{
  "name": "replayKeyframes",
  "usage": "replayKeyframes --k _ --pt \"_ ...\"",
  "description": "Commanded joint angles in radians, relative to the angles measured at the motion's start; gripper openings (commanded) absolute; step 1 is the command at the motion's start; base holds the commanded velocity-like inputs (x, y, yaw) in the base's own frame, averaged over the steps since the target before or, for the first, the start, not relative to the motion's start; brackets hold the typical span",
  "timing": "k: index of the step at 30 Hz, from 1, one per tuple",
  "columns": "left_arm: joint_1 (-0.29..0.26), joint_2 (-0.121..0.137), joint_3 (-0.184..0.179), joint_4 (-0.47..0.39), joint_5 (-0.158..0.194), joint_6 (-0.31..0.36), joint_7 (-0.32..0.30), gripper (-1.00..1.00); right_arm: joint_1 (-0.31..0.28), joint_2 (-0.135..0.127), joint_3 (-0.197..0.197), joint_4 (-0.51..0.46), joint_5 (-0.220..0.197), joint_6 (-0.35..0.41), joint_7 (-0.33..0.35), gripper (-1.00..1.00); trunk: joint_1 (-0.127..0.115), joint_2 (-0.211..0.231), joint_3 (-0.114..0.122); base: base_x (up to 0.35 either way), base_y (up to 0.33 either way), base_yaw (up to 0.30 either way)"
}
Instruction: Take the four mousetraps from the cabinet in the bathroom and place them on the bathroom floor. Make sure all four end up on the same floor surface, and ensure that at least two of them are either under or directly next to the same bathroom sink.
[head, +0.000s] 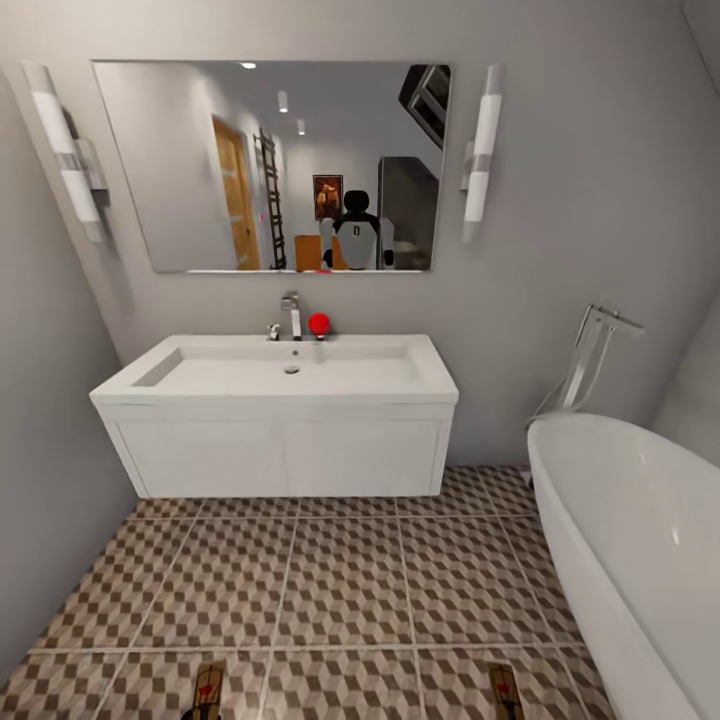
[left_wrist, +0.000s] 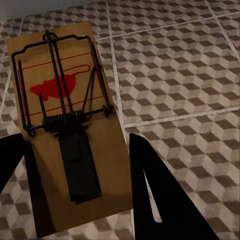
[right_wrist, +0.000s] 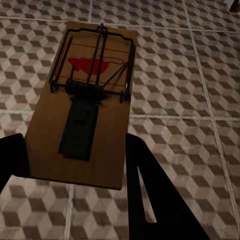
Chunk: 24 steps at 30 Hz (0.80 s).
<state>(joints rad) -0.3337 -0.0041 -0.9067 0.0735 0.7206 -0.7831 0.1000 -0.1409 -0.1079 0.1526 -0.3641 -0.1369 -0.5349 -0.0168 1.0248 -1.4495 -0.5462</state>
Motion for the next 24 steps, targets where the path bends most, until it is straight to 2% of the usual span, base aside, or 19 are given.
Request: replayKeyframes --k 1,16,19,22,24 --pt "-0.001 -0.001 -0.005 0.002 -0.010 -0.002 0.014 -1.00 -0.001 -0.001 0.008 0.001 -0.013 -0.004 0.000 -1.00 0.000 0.000 -0.001 0.091 0.000 0.000" --pt "-0.001 -0.001 -0.005 0.002 -0.010 -0.002 0.014 -1.00 -0.001 -0.003 0.010 0.001 -0.012 -0.004 0.001 -1.00 0.000 0.000 -0.001 0.012 0.000 0.000" --pt "0.016 -0.004 -0.009 0.002 -0.009 -0.008 0.015 -1.00 0.007 0.013 0.012 -0.001 -0.014 0.000 0.004 -1.00 0.000 0.000 -0.001 0.000 0.000 0.000" --pt "0.033 -0.003 -0.009 0.002 -0.009 -0.008 0.015 -1.00 0.007 0.012 0.012 -0.001 -0.015 0.000 0.004 -1.00 0.000 0.000 -0.001 0.000 0.000 0.000" --pt "0.045 -0.002 -0.008 0.002 -0.009 -0.008 0.015 -1.00 0.003 0.024 0.011 0.008 -0.014 0.000 0.003 -1.00 0.000 0.000 -0.001 0.000 0.000 0.000"
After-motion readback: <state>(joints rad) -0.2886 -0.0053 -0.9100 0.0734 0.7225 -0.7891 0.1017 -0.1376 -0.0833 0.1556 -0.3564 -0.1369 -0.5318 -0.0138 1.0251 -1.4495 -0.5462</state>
